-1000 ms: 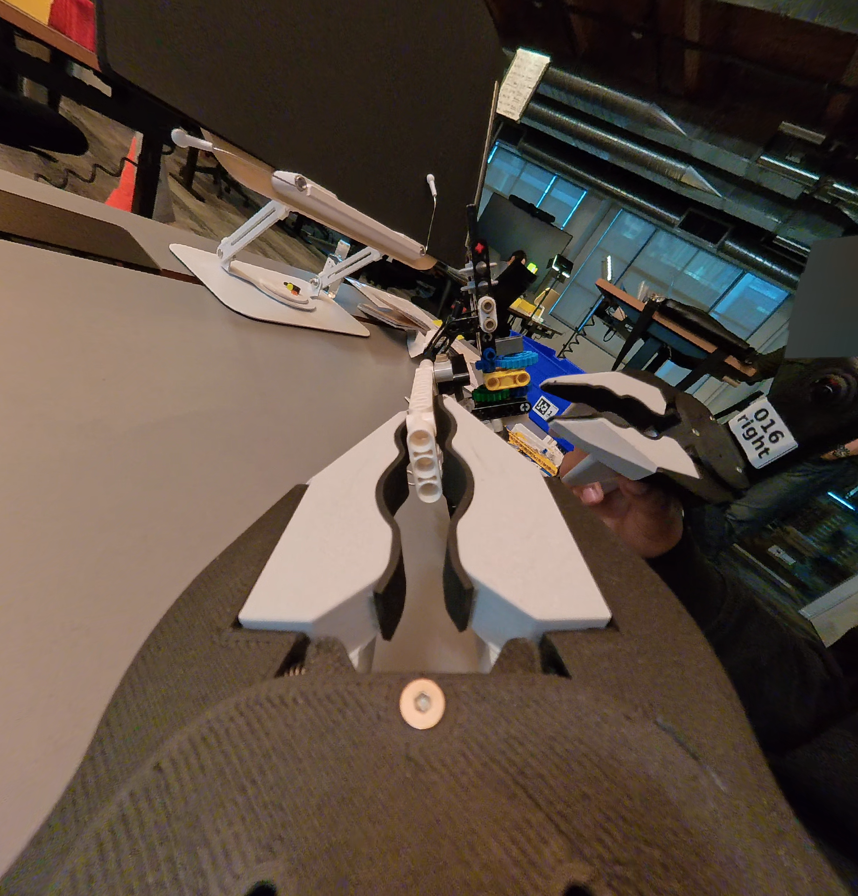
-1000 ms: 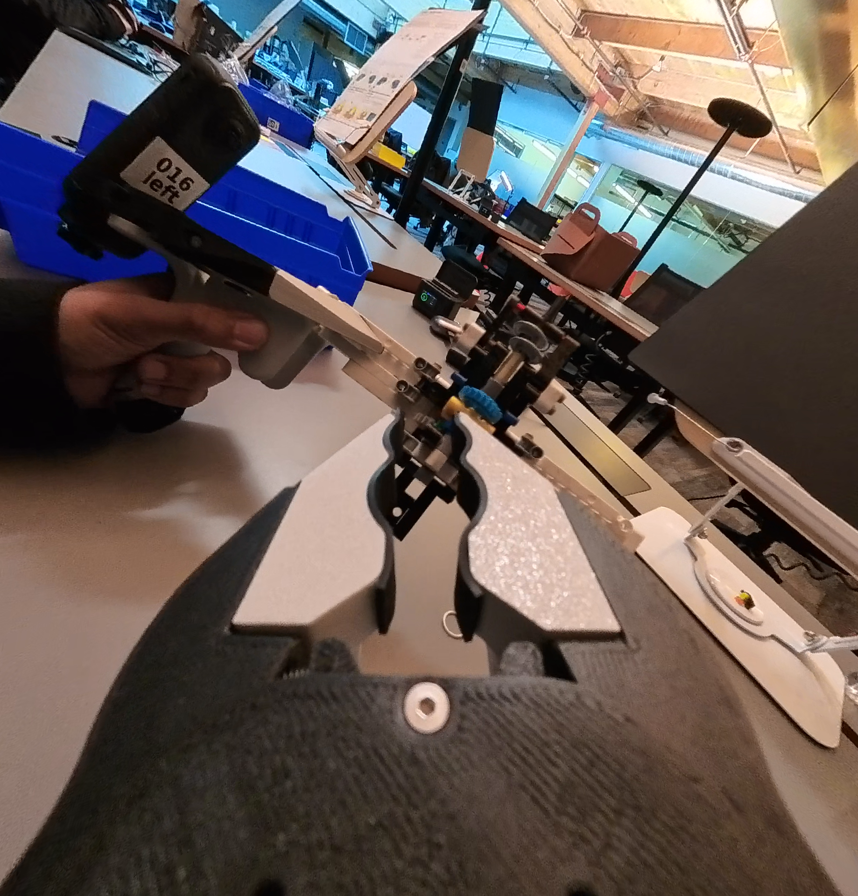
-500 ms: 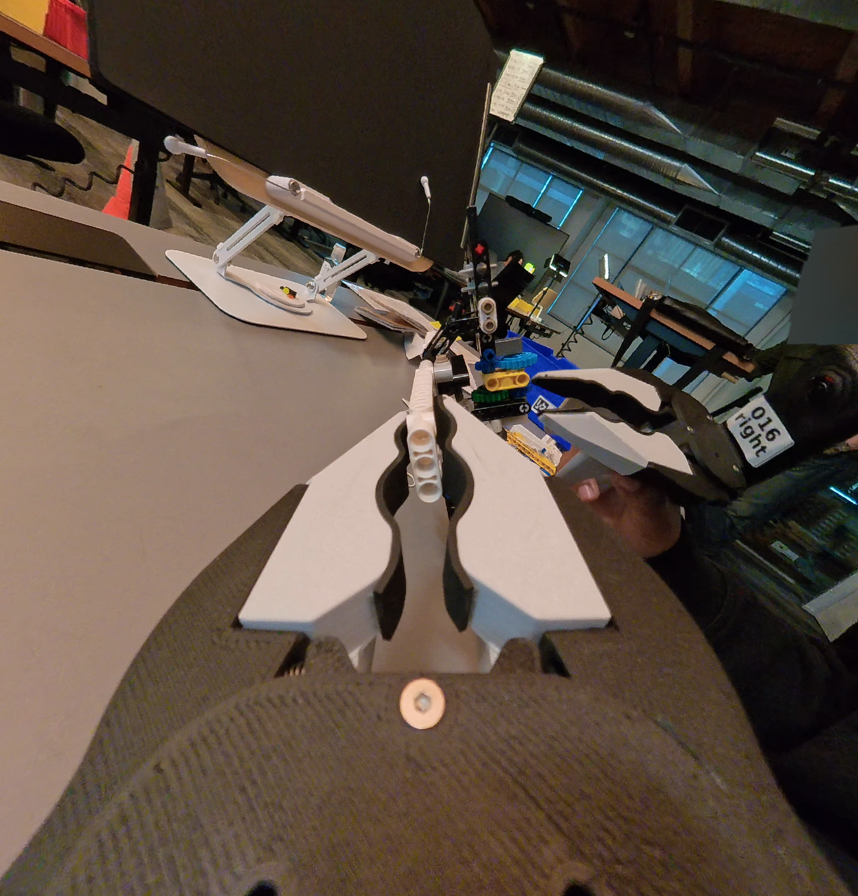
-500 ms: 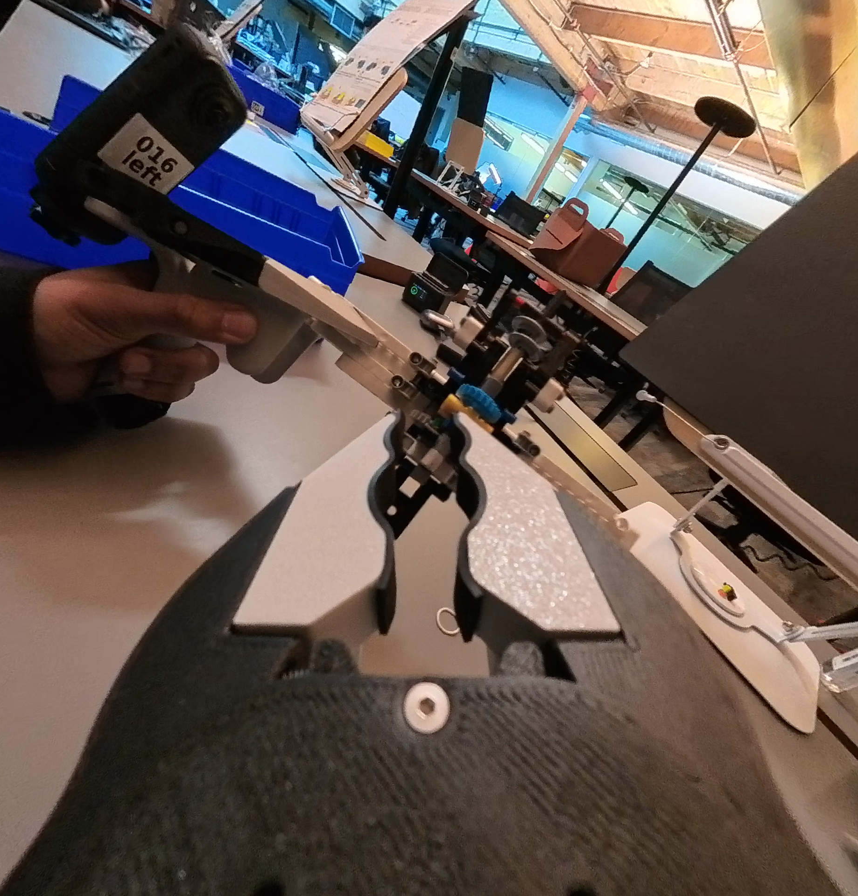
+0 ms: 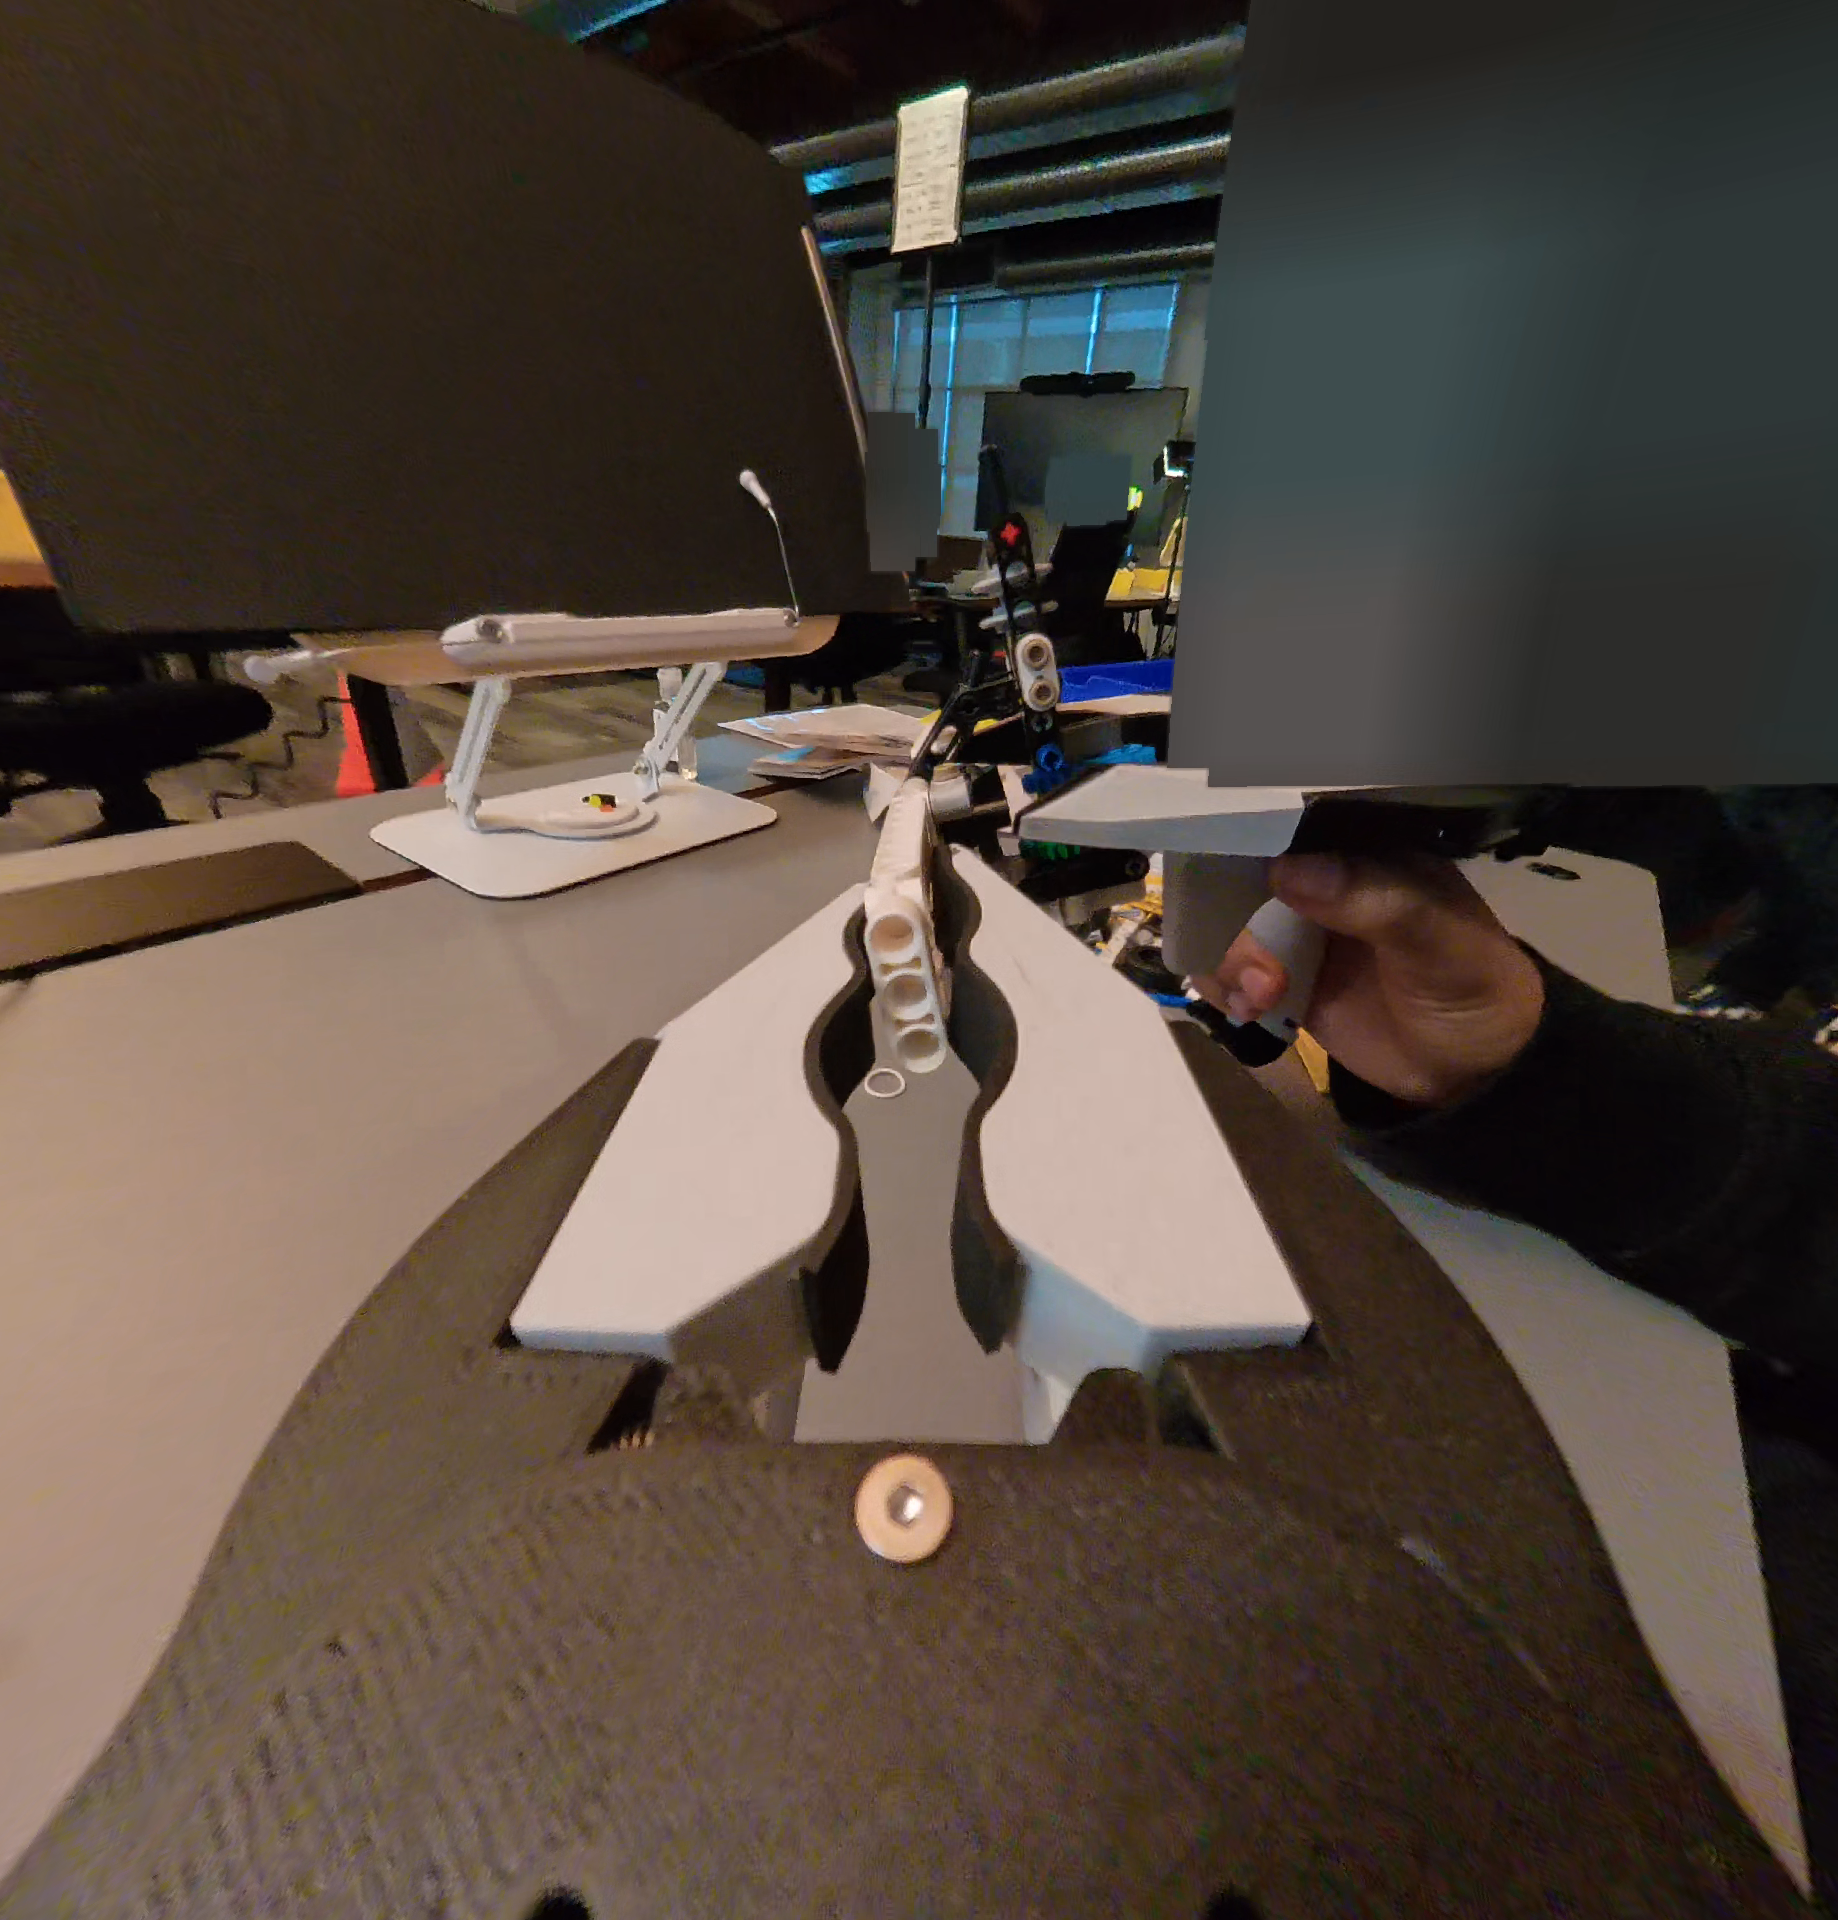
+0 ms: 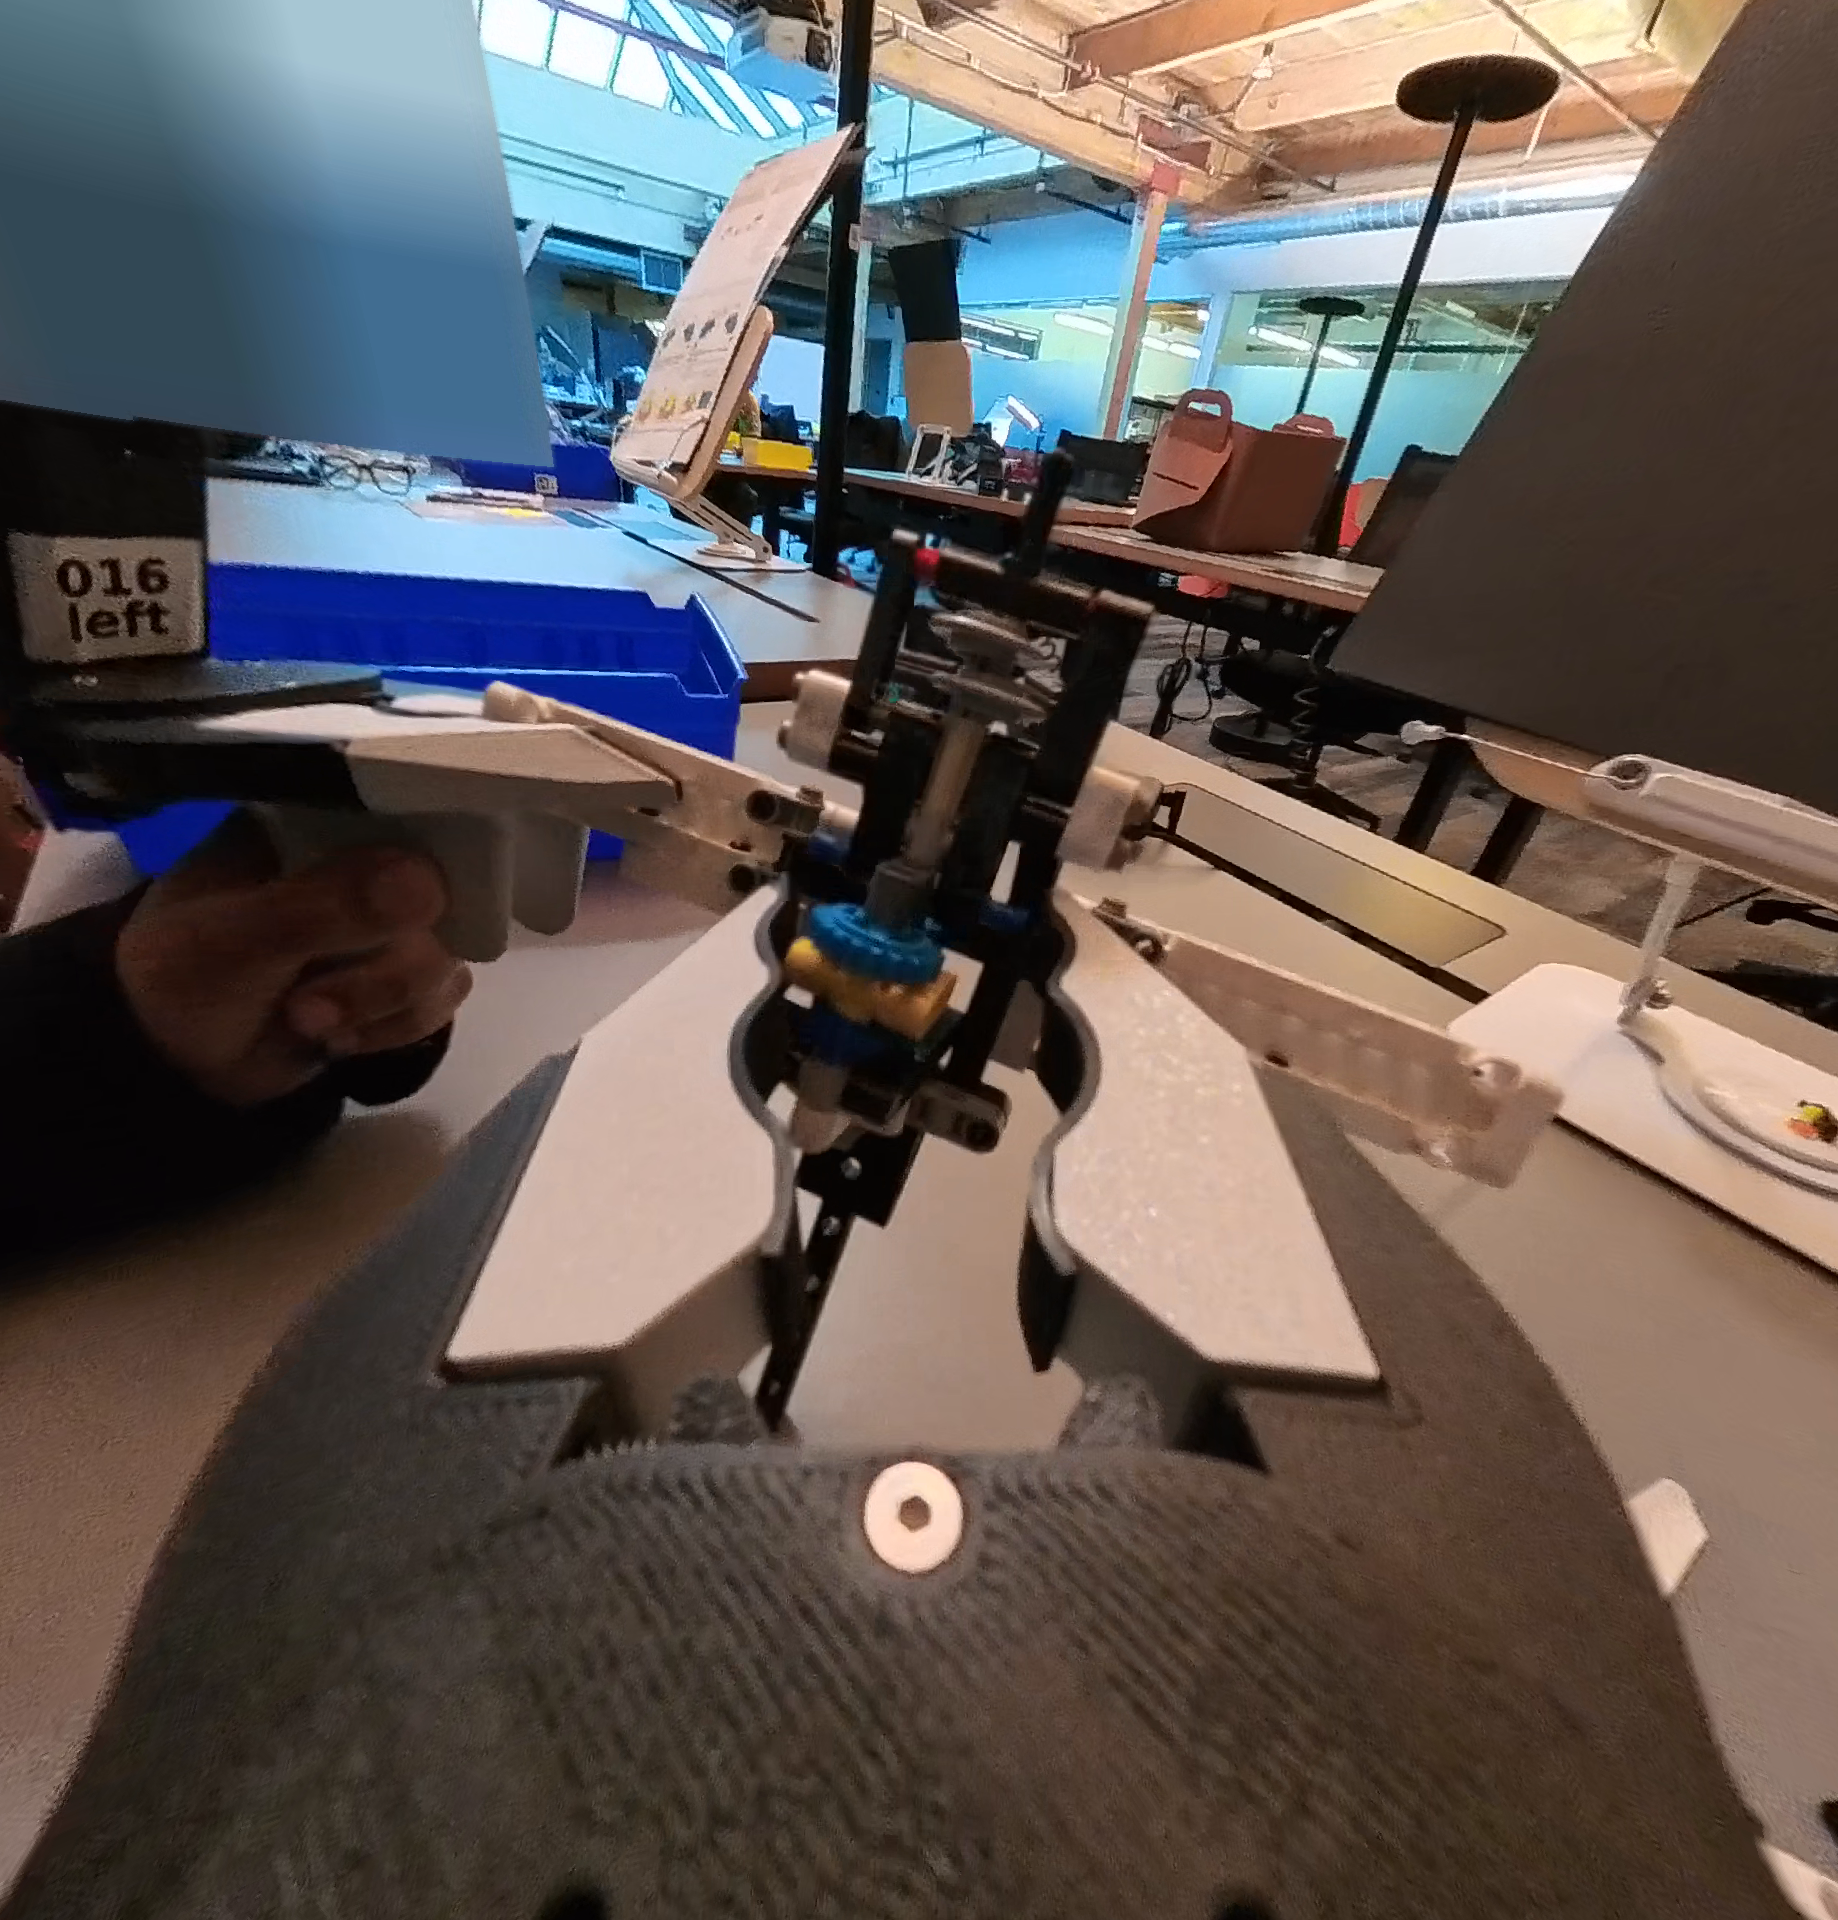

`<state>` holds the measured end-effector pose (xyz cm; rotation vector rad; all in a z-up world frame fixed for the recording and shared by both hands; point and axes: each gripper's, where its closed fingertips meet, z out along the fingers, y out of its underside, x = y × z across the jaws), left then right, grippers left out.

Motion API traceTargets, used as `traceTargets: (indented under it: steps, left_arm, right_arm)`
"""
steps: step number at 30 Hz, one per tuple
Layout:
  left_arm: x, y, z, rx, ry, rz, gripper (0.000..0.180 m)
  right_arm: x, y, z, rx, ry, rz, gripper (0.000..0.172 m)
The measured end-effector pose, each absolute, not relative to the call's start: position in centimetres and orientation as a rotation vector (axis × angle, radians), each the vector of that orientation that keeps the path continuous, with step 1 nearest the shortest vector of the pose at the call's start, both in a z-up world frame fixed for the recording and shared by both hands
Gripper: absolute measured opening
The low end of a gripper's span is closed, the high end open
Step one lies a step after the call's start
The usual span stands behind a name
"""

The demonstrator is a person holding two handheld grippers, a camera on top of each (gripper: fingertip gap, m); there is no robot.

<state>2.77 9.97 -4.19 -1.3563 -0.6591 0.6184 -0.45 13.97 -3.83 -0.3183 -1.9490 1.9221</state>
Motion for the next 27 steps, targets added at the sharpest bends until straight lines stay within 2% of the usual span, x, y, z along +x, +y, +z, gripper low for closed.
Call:
traceTargets:
  steps: [27]
  left_arm:
    - [2.5,9.0,-3.6,-1.345,-0.709,0.827,0.006]
  right_arm:
    - [-0.8,15.2,-3.6,-0.459,-1.885,1.892,0.037]
